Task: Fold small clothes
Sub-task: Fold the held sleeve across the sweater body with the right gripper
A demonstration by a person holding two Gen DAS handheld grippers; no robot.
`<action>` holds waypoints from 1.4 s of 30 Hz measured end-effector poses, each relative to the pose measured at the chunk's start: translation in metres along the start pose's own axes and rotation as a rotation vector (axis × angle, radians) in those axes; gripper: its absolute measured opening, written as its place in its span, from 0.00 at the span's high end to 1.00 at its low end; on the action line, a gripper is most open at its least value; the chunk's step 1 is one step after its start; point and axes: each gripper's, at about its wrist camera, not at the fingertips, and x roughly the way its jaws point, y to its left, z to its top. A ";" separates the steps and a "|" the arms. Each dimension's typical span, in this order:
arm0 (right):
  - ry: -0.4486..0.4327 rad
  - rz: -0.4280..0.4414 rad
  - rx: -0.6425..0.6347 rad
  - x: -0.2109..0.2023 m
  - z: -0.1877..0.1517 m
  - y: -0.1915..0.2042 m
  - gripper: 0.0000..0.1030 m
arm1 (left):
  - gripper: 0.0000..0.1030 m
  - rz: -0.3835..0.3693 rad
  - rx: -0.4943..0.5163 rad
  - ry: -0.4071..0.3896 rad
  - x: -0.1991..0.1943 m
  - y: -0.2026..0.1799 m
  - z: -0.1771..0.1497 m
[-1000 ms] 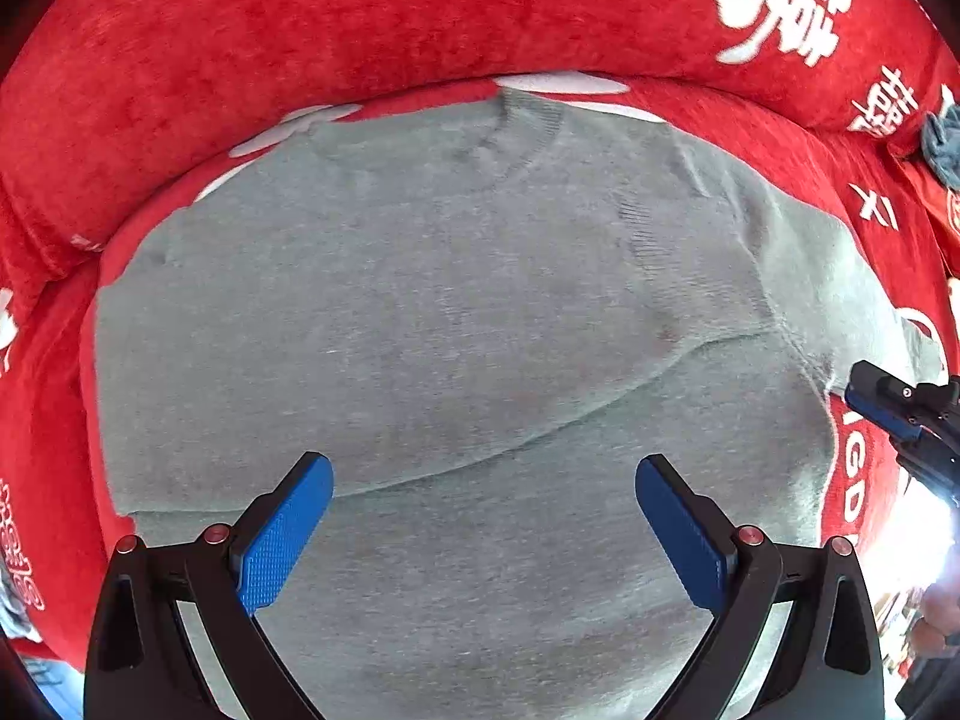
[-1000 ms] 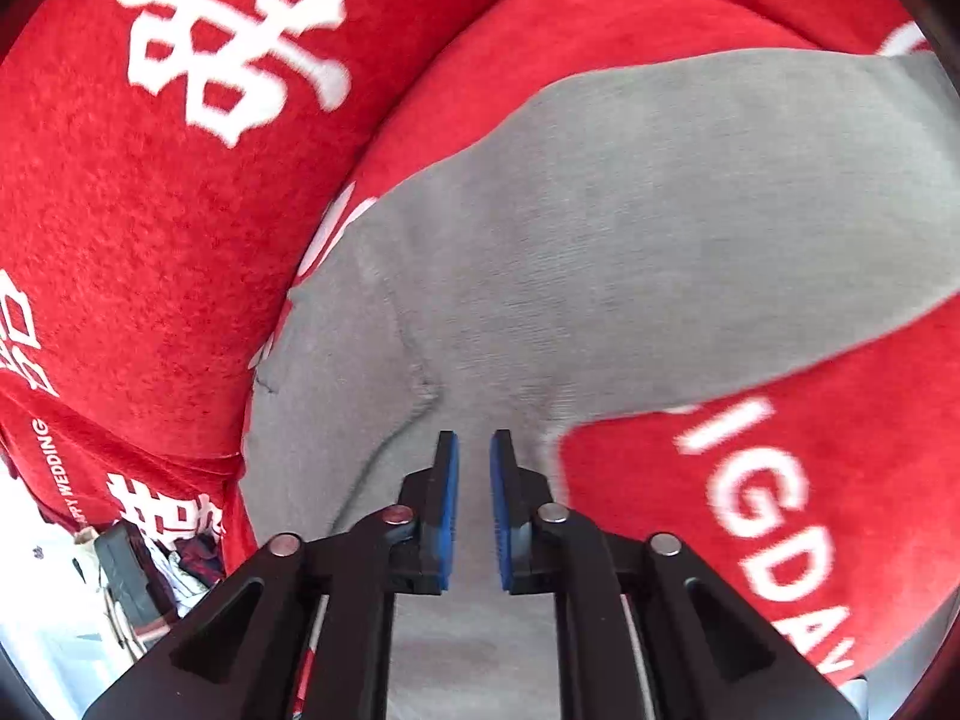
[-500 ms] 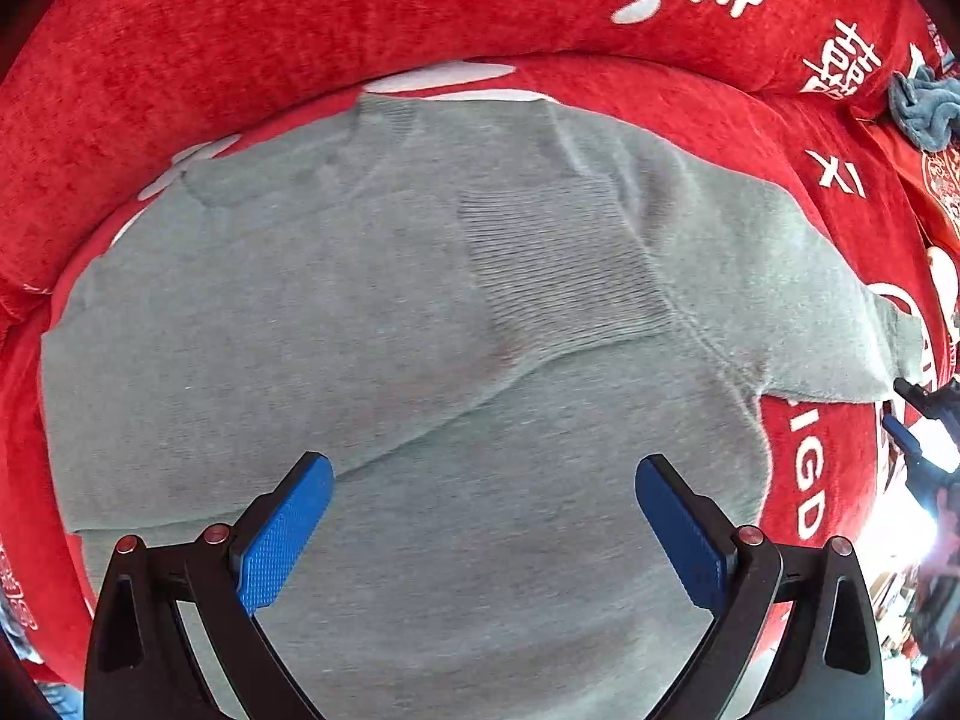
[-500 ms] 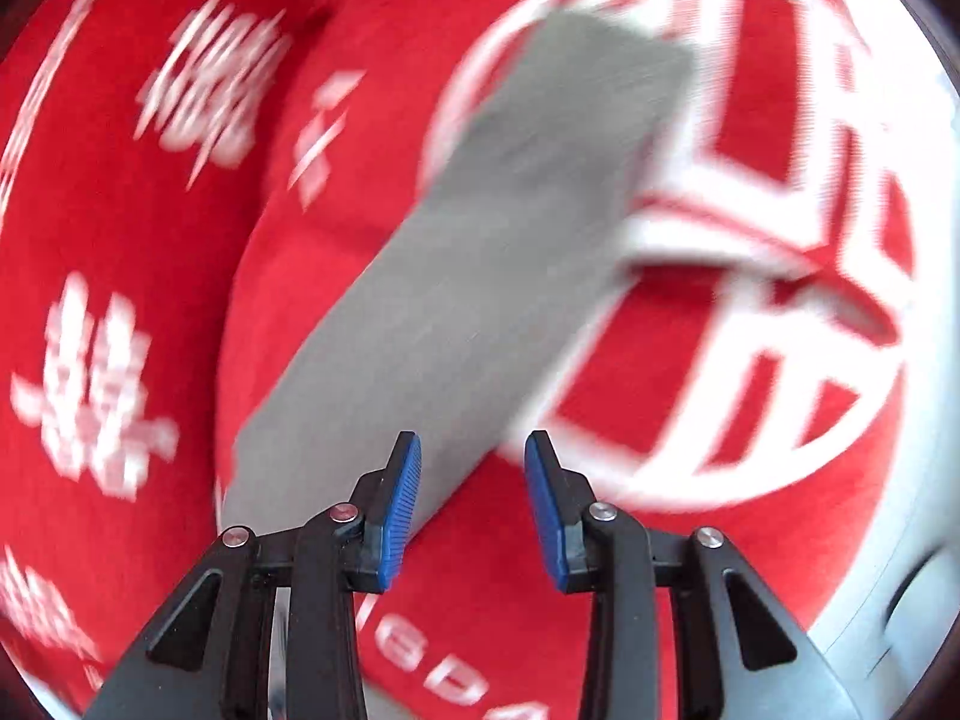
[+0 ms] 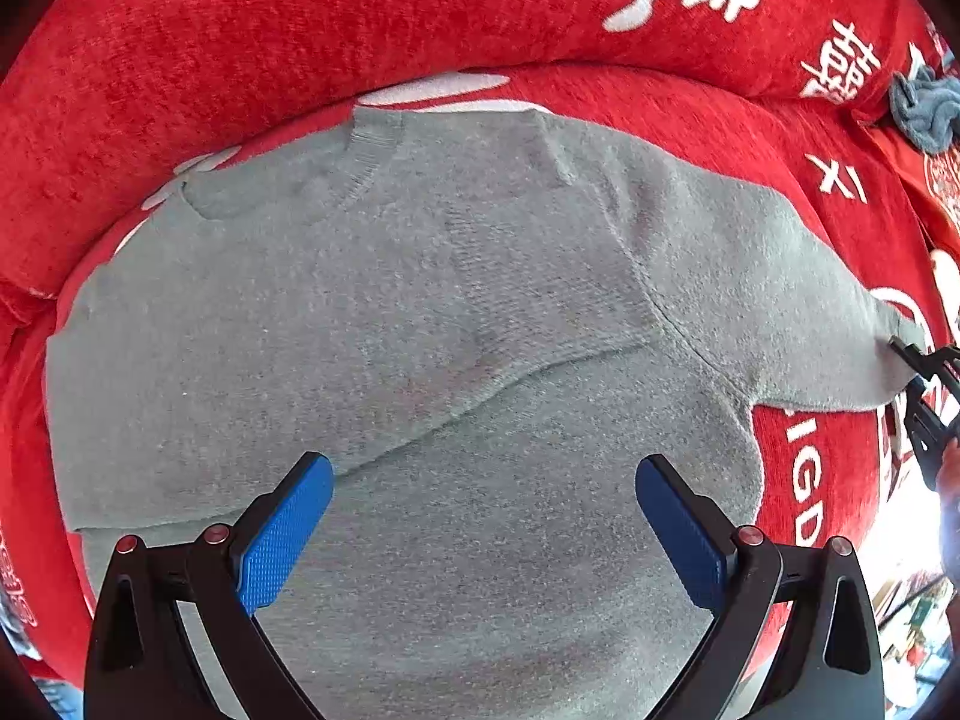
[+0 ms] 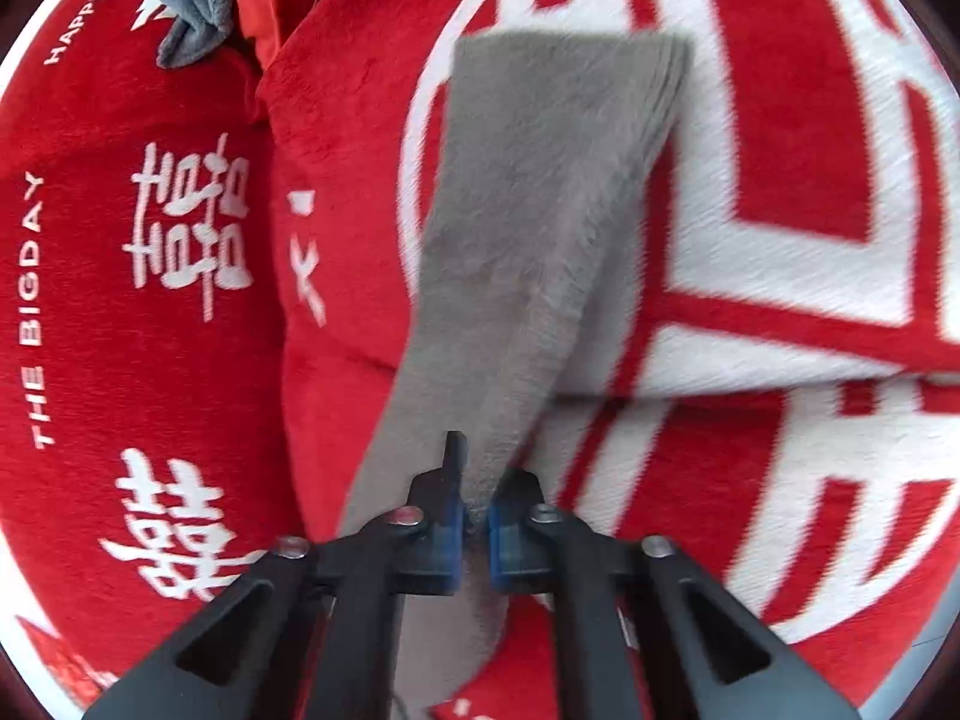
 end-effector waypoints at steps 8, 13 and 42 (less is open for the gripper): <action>0.194 0.283 -0.192 0.019 -0.049 0.088 0.95 | 0.02 -0.033 -0.100 -0.027 -0.012 0.042 -0.001; 0.356 0.337 -0.459 0.055 -0.132 0.169 0.95 | 0.02 -0.003 -0.175 -0.086 -0.030 0.092 -0.008; 0.594 -0.094 -1.080 0.198 -0.451 0.194 0.93 | 0.02 -0.287 -0.480 -0.185 -0.055 0.291 -0.076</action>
